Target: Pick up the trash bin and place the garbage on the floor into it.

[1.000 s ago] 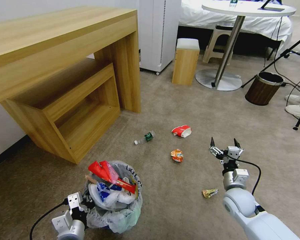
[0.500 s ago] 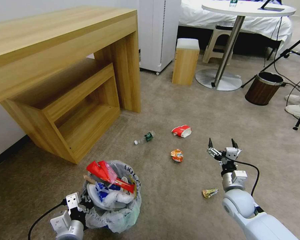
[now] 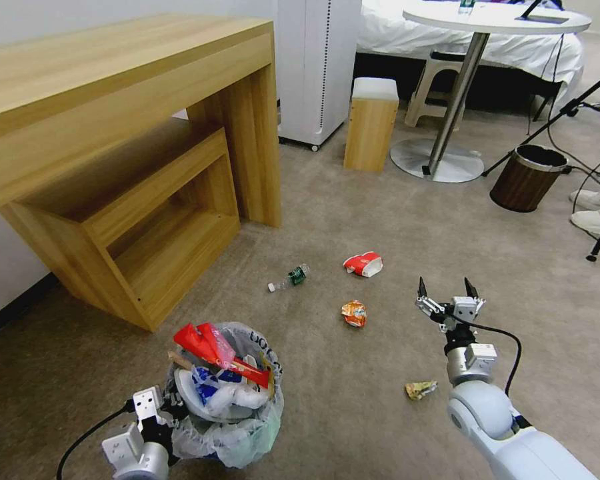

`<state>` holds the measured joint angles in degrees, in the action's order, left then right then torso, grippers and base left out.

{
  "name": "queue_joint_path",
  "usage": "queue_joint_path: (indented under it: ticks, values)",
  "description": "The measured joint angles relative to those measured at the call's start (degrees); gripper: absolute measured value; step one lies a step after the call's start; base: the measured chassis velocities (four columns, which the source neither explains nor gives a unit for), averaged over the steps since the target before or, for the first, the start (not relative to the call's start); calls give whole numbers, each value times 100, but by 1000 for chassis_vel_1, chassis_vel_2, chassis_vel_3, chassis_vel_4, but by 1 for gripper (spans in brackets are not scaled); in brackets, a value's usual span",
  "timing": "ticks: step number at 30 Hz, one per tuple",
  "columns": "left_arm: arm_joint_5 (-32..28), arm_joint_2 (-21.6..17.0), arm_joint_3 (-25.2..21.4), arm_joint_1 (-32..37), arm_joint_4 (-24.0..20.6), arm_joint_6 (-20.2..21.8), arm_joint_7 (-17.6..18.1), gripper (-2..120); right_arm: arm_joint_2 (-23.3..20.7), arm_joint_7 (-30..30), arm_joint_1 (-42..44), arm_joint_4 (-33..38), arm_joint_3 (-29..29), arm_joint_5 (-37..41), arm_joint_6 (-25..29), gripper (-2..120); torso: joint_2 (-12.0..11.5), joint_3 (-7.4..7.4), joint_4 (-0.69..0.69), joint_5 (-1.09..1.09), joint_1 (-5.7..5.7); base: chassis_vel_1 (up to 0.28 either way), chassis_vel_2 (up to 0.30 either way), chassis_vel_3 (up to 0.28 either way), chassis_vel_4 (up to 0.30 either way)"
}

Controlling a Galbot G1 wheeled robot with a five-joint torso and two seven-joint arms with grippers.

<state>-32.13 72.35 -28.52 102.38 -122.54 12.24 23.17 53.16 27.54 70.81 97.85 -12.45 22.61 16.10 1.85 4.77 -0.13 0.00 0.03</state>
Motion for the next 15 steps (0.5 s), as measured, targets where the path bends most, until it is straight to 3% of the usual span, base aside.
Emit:
queue_joint_path:
  ticks: [4, 15]
  values:
    - [2, -7, -4, 16, -7, -1, -2, 0, -3, 10, 12, 20, 41, -10, 36, 100, 0, 1, 1, 0, 0, -99, 112, 87, -104]
    - [-242, -217, -138, 80, -360, 251, -51, 0, -159, 95, 211, 343, 121, 452, -216, 100, 0, -1, -1, 0, 0, -5, 3, 4, -4]
